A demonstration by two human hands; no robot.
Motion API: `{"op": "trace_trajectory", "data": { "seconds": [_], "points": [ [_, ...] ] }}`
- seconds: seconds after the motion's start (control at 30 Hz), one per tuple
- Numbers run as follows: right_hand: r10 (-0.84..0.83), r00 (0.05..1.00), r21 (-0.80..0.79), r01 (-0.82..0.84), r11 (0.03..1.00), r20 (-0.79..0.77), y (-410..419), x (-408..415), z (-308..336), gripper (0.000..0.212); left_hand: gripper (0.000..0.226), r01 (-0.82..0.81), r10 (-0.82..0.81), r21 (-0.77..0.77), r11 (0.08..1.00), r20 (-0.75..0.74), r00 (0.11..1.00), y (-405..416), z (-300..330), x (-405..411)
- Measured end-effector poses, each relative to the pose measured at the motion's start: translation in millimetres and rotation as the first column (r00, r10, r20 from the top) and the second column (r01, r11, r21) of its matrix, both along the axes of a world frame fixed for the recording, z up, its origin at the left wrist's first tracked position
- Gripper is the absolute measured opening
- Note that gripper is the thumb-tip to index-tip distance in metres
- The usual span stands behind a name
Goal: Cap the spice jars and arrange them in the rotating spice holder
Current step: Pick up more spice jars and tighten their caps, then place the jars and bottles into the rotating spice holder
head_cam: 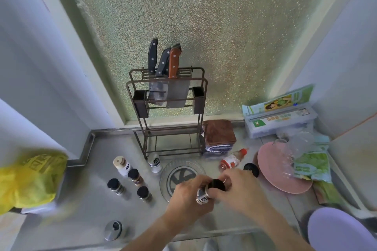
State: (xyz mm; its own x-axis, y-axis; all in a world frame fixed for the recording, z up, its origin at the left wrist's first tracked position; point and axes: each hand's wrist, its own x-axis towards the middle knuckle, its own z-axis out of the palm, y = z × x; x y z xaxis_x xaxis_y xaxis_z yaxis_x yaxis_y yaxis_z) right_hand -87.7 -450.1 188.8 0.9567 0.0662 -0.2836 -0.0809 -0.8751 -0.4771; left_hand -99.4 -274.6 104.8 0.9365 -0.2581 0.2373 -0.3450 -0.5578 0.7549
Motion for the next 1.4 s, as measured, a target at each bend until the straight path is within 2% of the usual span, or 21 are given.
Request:
{"op": "trace_trajectory", "data": {
  "seconds": [0.17, 0.33, 0.43, 0.6, 0.77, 0.83, 0.97, 1.03, 1.13, 1.23, 1.4],
  "points": [
    [-0.057, 0.998, -0.069, 0.058, 0.996, 0.006, 24, -18, -61, 0.033, 0.034, -0.032, 0.052, 0.127, 0.991, -0.161, 0.986, -5, -39, -14],
    [-0.143, 0.988, -0.045, 0.141, 0.989, -0.051, 37, -17, -115, 0.028, 0.023, -0.063, 0.135, 0.247, 0.967, -0.286, 0.949, -22, -77, -12],
    [-0.169, 0.982, -0.051, 0.166, 0.985, -0.085, 41, -17, -138, 0.024, 0.018, -0.043, 0.142, 0.267, 0.963, -0.365, 0.92, -28, -94, -10],
    [-0.168, 0.97, -0.052, 0.161, 0.986, -0.177, 38, -24, -166, 0.021, 0.024, 0.013, 0.136, 0.295, 0.955, -0.481, 0.866, -30, -113, -13],
    [-0.146, 0.969, -0.009, 0.147, 0.989, -0.2, 30, -31, -180, 0.022, 0.027, -0.064, 0.209, 0.297, 0.953, -0.488, 0.848, -32, -126, -17],
    [-0.145, 0.971, 0.024, 0.153, 0.988, -0.19, 27, -30, -180, 0.022, 0.031, -0.033, 0.194, 0.311, 0.95, -0.504, 0.842, -33, -123, -16],
    [-0.16, 0.974, 0.091, 0.177, 0.98, -0.163, 5, -26, -167, 0.031, 0.064, 0.076, 0.152, 0.371, 0.926, -0.549, 0.822, -30, -104, -12],
    [-0.194, 0.974, 0.122, 0.208, 0.971, -0.117, -15, -18, -157, 0.03, 0.072, 0.073, 0.15, 0.381, 0.922, -0.524, 0.838, -32, -88, -2],
    [-0.31, 0.951, 0.114, 0.307, 0.945, 0.011, -53, 4, -142, 0.026, 0.059, 0.027, 0.126, 0.36, 0.933, -0.394, 0.91, -49, -65, 34],
    [-0.396, 0.916, 0.086, 0.39, 0.917, 0.062, -91, 30, -132, 0.027, 0.037, -0.012, 0.115, 0.321, 0.947, -0.305, 0.945, -84, -55, 82],
    [-0.415, 0.907, 0.0, 0.416, 0.909, 0.075, -120, 60, -148, 0.049, 0.041, 0.091, 0.088, 0.435, 0.896, -0.373, 0.923, -148, -87, 156]
  ]
}}
